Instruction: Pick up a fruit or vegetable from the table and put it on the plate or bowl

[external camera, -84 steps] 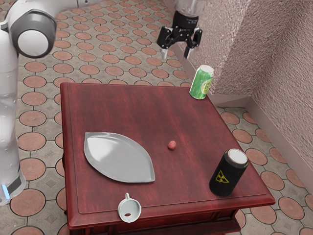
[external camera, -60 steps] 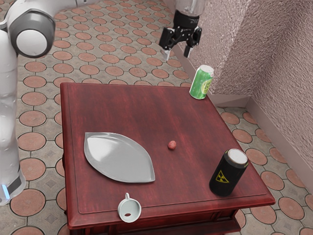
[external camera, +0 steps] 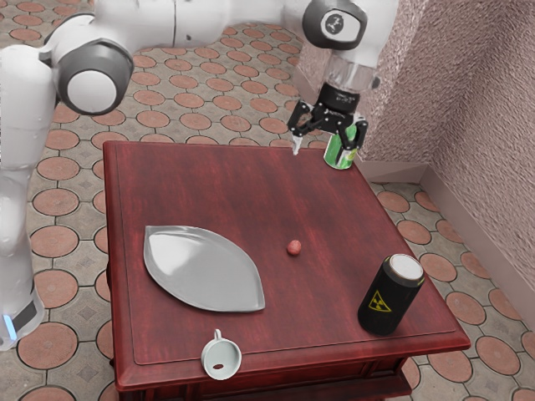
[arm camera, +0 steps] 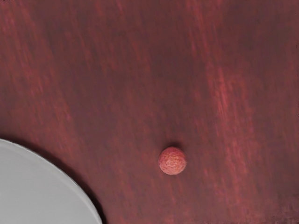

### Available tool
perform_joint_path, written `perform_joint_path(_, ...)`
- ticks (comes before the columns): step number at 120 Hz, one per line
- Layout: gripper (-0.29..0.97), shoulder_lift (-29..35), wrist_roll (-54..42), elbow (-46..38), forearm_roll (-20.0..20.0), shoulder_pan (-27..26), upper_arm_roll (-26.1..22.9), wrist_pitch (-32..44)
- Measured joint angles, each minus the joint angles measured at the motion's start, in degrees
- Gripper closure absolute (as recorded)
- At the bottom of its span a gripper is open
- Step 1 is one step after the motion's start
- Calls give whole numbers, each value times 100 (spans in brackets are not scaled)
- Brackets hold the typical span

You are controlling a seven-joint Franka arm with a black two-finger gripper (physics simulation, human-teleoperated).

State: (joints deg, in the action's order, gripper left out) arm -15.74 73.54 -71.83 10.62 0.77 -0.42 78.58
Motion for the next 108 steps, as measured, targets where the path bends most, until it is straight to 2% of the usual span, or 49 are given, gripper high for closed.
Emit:
perform_joint_path(16, 0, -359, -1090, -386, 89, 73, -81, 632)
perform_joint_path(50, 0, -947, -2824, -287, 198, 624, -618, 1411)
perform_joint_path(58, 0, -621, -3115, -587, 210, 570, -556, 1530)
perform_joint_path(68, 0, 311, -3398, -1806, 226, 545, -461, 1799)
perform_joint_path(74, 0, 659, -3534, -2218, 230, 490, -443, 1939)
perform_joint_path(91, 0, 768, -3834, -2508, 286, 111, -434, 2275)
perform_joint_path(108, 0, 608, -4039, -2853, 477, 91, -432, 2614)
